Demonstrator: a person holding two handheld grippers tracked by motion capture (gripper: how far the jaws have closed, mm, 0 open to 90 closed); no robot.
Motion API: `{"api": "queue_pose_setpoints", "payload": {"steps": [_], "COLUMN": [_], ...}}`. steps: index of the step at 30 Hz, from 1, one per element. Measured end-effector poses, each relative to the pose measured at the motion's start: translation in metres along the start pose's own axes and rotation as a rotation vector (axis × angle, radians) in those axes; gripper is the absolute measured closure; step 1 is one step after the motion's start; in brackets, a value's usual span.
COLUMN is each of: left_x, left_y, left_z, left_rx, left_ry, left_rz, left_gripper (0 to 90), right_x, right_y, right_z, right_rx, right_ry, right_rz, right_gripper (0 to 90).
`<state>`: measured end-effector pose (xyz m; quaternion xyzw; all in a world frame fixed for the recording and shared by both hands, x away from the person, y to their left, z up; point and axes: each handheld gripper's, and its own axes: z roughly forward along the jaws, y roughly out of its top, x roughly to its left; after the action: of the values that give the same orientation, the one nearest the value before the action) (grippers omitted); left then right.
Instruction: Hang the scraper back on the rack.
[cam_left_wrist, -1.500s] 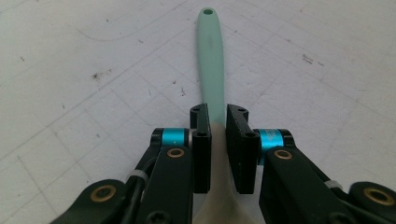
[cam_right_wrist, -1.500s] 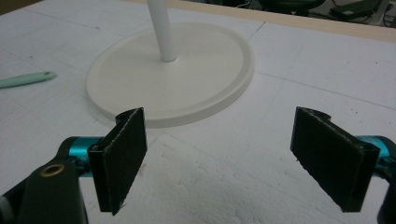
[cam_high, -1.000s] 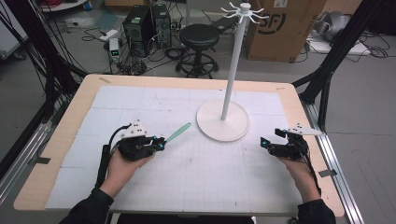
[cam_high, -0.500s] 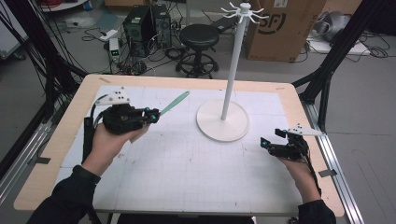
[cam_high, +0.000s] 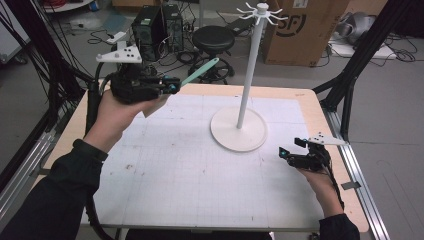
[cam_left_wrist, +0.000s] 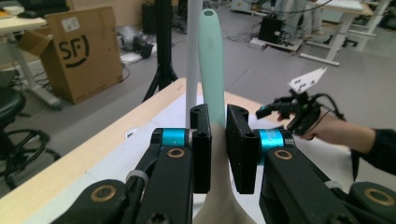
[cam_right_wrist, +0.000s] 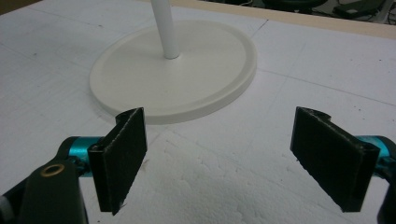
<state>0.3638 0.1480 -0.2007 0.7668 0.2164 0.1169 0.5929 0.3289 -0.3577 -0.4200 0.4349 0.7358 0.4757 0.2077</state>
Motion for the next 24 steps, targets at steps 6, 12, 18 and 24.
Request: {"api": "queue_pose_setpoints", "payload": {"steps": [6, 12, 18, 24], "left_x": [0.003, 0.009, 0.014, 0.02], "left_y": [0.028, 0.051, 0.066, 0.074], "left_z": [0.005, 0.007, 0.013, 0.022], "left_rx": [-0.022, -0.048, -0.05, -0.051], "left_ry": [-0.033, -0.07, -0.077, -0.073], "left_rz": [0.025, 0.037, 0.046, 0.042], "left_gripper": [80.7, 80.8, 80.7, 80.7], "right_x": [0.0, -0.001, -0.001, -0.001], "right_y": [0.0, 0.0, 0.0, 0.0], "right_z": [0.0, 0.0, 0.0, 0.0], "right_rx": [-0.002, -0.001, -0.002, -0.001], "right_ry": [0.001, 0.003, 0.003, 0.003], "right_rz": [0.0, 0.002, 0.005, 0.004], "right_gripper": [17.7, 17.7, 17.7, 17.7]}}
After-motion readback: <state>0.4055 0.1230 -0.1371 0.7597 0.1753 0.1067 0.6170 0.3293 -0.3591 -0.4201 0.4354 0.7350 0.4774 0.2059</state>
